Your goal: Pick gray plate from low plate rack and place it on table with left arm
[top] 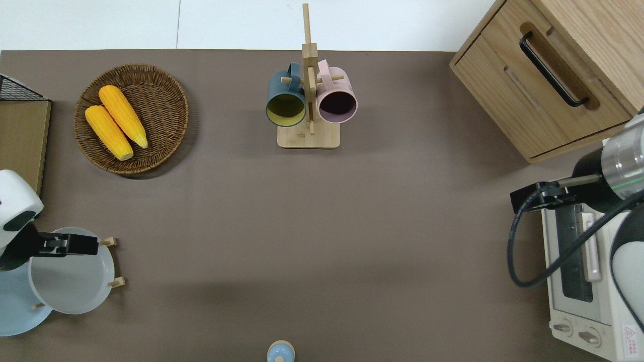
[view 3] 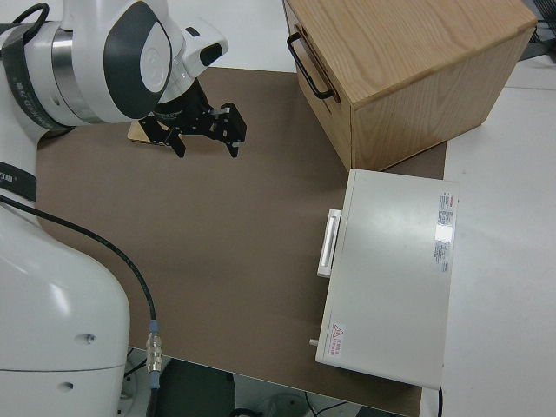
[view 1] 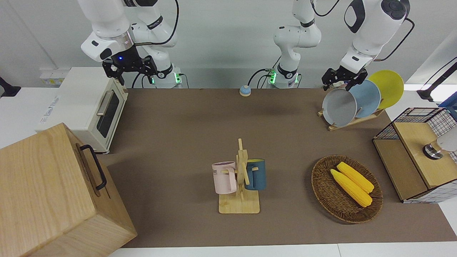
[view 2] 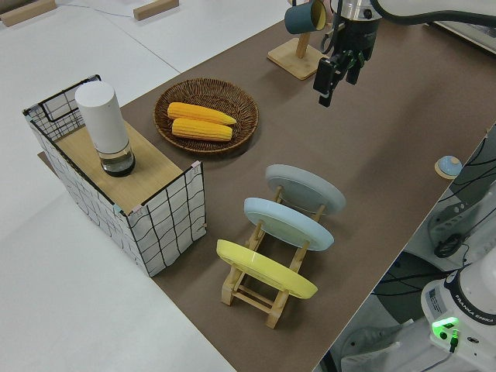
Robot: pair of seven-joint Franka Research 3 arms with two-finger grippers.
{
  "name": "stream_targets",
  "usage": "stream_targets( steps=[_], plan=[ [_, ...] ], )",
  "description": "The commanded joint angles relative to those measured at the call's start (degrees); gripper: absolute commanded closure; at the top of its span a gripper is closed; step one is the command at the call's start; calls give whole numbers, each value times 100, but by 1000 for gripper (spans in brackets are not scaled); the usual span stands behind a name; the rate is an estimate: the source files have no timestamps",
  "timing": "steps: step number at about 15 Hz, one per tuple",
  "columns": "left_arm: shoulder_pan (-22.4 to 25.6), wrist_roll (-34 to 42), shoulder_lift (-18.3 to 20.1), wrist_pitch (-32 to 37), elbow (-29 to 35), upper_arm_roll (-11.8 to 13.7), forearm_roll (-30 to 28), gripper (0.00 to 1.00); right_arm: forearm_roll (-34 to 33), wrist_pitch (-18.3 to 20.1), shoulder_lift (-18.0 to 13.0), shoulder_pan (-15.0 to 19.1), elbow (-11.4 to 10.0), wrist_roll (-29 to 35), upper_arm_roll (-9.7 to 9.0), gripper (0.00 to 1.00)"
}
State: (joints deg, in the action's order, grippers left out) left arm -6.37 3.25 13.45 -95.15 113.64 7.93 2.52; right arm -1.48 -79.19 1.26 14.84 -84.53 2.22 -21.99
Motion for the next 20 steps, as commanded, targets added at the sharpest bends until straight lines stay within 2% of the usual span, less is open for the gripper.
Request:
stream_targets(
  steps=[1, 9, 12, 18, 20],
  plan=[
    [223, -114, 175, -188, 237, 7, 328, 7, -37, 62, -12, 133, 42, 68, -113, 17],
    [918, -114, 228, -197, 360, 7, 468, 5, -37, 71, -12, 133, 33, 68, -121, 17],
    [989, -114, 254, -408, 562, 7, 565, 7, -37, 62, -12, 133, 42, 68, -113, 17],
    [1050, -580, 527, -935, 1362, -11, 1197, 7, -37, 62, -12, 133, 42, 68, -121, 17],
    [1042, -938, 615, -1198, 1713, -28, 1470, 7, -37, 62, -12, 133, 42, 68, -113, 17]
  ],
)
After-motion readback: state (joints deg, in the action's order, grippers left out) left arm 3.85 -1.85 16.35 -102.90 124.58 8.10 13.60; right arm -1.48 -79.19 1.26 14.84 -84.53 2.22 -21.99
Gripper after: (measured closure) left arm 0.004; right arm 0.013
